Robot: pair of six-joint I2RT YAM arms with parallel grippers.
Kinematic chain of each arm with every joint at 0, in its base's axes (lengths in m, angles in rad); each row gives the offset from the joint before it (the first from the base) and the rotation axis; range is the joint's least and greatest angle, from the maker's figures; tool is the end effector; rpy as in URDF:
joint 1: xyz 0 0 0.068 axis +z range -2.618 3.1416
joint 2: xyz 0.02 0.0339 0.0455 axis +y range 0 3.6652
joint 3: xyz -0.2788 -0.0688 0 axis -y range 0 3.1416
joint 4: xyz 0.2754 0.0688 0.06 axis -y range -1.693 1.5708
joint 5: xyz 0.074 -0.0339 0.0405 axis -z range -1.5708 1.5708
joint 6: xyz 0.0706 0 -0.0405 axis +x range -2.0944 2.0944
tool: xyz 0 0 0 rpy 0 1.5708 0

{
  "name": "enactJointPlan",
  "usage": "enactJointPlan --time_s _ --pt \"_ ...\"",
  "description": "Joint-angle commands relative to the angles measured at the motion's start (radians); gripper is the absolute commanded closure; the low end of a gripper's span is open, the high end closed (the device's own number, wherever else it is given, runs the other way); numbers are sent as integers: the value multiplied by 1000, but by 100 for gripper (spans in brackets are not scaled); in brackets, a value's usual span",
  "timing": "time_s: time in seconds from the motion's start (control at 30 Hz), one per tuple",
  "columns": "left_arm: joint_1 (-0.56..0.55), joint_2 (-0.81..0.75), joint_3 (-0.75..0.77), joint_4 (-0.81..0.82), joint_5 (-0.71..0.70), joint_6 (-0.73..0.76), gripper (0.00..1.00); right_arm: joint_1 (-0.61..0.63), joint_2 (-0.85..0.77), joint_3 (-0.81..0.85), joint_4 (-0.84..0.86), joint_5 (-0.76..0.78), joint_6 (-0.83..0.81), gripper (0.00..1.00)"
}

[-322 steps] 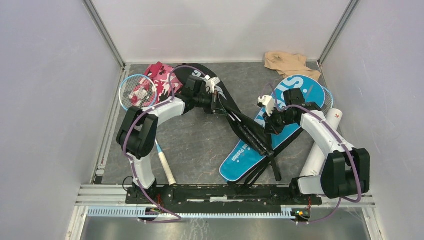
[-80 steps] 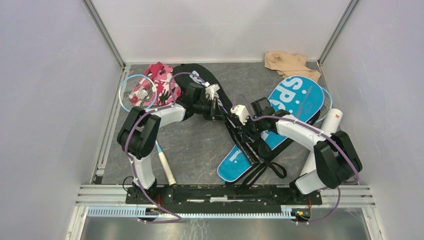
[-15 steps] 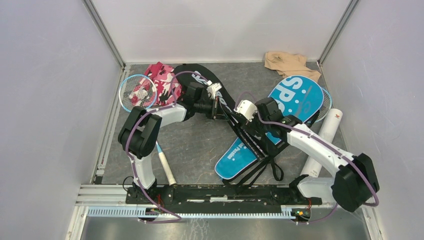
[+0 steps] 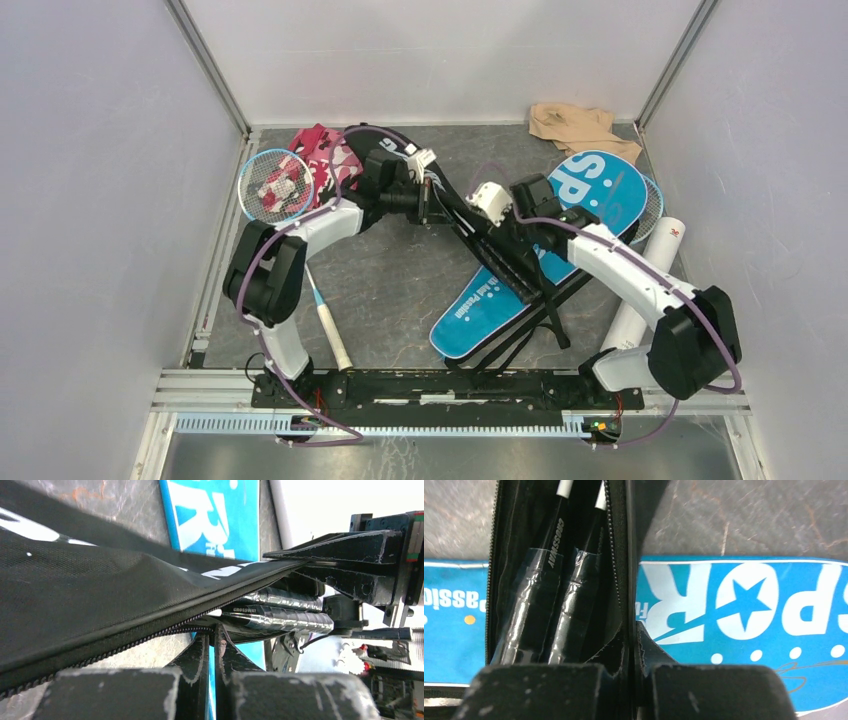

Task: Pack up the badminton gear
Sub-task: Adjust the racket bag at the center of the board.

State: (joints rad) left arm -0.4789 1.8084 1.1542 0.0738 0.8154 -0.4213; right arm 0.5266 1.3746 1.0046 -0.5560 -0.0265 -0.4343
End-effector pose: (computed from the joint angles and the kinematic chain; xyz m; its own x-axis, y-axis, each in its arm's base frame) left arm 0.3695 -0.2498 0.1974 -0.7943 0.0965 -0.5999 0.5823 0.4026 -0.7063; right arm 0.2852 0.1680 0.2278 -0.4096 -0.7247 -0.5541 -0.7590 0.6077 -0.2337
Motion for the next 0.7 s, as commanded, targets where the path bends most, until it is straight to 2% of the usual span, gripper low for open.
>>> enactJointPlan --time_s 0.0,0.13,0.3,0.57,0.67 --pt "8 -117 143 -114 9 59 98 -77 -4 126 -29 -119 42 100" --pt "9 -139 216 -223 -32 114 98 -168 29 167 -62 -263 74 100" --pt "9 -155 249 -258 -54 123 98 -205 58 156 -82 -400 86 100" --pt "10 -164 220 -300 -111 218 98 -265 46 155 -91 -412 19 100" --pt "9 -171 194 -295 -122 257 98 -290 49 143 -115 -475 -45 100"
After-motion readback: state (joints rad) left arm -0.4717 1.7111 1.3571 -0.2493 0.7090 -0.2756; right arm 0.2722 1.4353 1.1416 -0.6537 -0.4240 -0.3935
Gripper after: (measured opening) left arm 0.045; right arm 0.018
